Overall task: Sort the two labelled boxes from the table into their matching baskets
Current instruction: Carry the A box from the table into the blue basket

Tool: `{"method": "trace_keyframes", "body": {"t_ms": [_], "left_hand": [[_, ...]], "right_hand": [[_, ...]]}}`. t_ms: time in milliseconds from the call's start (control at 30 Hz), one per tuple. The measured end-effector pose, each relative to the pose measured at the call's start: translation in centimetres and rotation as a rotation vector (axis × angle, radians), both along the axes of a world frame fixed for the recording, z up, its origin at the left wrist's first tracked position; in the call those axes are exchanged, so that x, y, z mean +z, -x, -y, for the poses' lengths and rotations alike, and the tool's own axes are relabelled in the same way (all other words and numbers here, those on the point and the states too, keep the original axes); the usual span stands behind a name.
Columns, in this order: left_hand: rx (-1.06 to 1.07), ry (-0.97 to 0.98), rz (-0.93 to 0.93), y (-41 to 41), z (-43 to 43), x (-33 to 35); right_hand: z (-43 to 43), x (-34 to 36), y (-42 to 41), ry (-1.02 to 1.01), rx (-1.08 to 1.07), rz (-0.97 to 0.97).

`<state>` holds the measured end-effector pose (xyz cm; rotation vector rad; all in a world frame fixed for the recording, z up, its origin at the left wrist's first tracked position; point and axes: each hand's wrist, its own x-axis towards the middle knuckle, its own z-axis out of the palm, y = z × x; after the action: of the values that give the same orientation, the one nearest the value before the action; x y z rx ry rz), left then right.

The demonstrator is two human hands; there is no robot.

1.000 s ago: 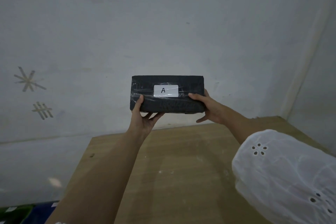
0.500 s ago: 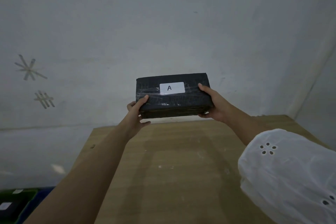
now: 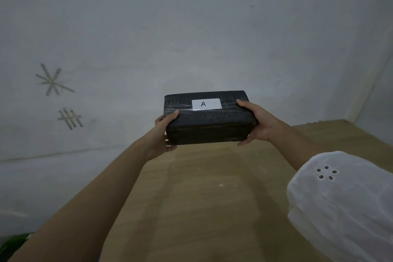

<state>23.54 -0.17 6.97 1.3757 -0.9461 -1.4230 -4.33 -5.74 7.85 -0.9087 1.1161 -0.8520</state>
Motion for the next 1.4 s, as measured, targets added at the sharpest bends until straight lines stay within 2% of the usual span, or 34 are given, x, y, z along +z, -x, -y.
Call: {"method": "trace_keyframes", "body": {"t_ms": [300, 1000, 1400], "left_hand": [[-0.013, -0.062, 0.054, -9.7, -6.5, 0.0], [0.180, -0.103, -0.100, -25.9, -22.8, -2.3], [0.118, -0.027, -0.037, -46.5, -25.1, -2.4]], "right_hand": [[-7.1, -2.4, -10.0, -0.058, -0.073, 0.049], [-20.1, -1.3, -28.4, -0.137, 0.062, -0.048], [-23.1, -2.8, -48.3, -0.077, 0.016, 0.011]]}}
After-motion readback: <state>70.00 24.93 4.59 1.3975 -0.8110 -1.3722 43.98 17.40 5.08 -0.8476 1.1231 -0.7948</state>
